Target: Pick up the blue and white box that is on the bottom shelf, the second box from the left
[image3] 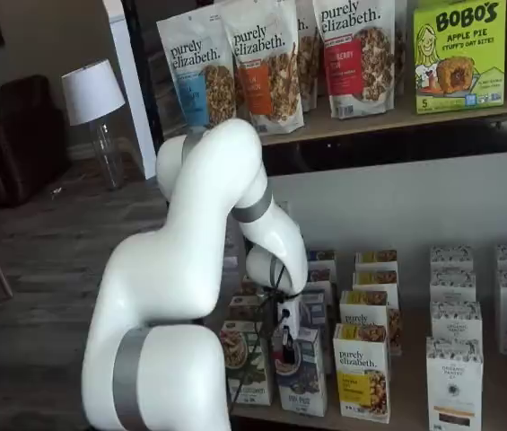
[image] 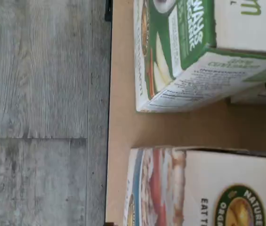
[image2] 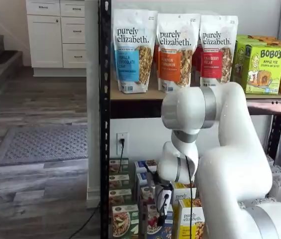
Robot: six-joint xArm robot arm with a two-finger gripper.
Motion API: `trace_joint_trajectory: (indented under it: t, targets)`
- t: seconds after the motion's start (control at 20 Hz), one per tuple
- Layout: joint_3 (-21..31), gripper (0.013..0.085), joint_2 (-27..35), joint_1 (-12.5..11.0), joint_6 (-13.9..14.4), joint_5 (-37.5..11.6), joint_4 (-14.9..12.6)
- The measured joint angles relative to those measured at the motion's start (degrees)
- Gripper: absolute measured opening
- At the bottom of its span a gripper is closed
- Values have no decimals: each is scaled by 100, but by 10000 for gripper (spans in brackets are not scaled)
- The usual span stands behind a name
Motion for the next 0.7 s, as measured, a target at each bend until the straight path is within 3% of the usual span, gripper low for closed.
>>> trace_joint_trajectory:
  t: [0.4,0.7]
  targets:
    - [53,650,-27,-2,-48,24,49]
    - [74,650,-21,7,28,-26,-30]
